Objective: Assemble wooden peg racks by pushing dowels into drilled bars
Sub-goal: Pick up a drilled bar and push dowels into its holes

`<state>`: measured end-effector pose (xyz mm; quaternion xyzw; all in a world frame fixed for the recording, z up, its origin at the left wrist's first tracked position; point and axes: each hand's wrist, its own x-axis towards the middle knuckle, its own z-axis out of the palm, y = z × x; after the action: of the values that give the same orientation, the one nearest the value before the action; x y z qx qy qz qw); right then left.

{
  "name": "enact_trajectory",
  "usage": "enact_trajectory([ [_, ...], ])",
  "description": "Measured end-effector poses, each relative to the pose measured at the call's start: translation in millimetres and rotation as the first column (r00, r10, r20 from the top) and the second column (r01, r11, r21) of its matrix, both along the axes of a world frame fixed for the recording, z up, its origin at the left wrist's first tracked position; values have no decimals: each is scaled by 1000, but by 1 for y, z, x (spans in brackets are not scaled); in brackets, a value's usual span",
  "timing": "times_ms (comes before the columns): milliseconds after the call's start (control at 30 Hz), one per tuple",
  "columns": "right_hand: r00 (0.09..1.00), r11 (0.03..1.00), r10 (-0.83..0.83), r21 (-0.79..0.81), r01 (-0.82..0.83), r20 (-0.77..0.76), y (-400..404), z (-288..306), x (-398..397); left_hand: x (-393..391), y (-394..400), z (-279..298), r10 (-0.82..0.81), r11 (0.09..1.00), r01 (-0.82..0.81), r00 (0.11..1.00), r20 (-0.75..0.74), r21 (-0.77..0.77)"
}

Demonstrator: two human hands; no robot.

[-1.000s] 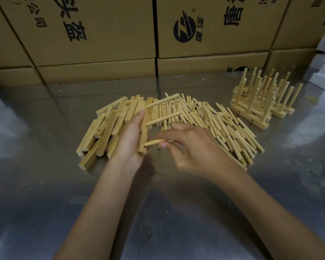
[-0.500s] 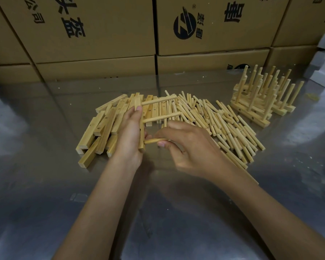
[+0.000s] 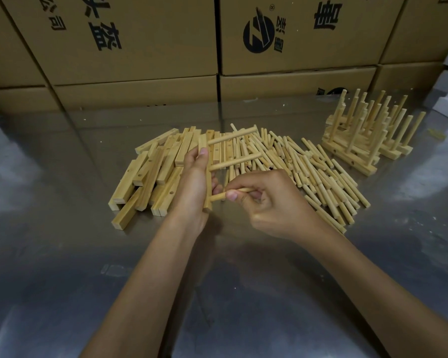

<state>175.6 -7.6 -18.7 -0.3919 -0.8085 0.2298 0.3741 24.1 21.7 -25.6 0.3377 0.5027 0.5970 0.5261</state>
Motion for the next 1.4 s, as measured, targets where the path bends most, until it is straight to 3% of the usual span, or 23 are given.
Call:
enact_trajectory([
  [300, 998, 970, -21, -244, 6, -58, 5, 6, 8, 7, -1, -1, 78, 996, -77, 997, -9, 52],
  [533, 966, 858, -62, -507, -78, -252, 18, 20, 34, -1, -2, -1, 107, 993, -108, 994, 12, 45],
  [633, 972, 824, -72, -562, -69, -224, 22, 15, 37, -6, -1, 1, 121, 991, -124, 991, 62, 56],
  [767, 983, 849, -84, -529, -15, -163, 19, -1, 20, -1, -3, 0, 51, 992, -63, 993, 102, 113],
  [967, 919, 943, -172, -329, 50, -354, 14, -8, 5, 3, -6, 2, 0, 992, -34, 964, 266, 123],
  [1200, 867, 897, -307, -422, 127, -393, 13, -9, 3, 7, -3, -1, 0, 993, -49, 914, 407, 108],
  [1400, 872, 920, -261, -379, 96, -414, 14, -11, 2, 6, -2, -2, -6, 989, -54, 917, 399, 138],
])
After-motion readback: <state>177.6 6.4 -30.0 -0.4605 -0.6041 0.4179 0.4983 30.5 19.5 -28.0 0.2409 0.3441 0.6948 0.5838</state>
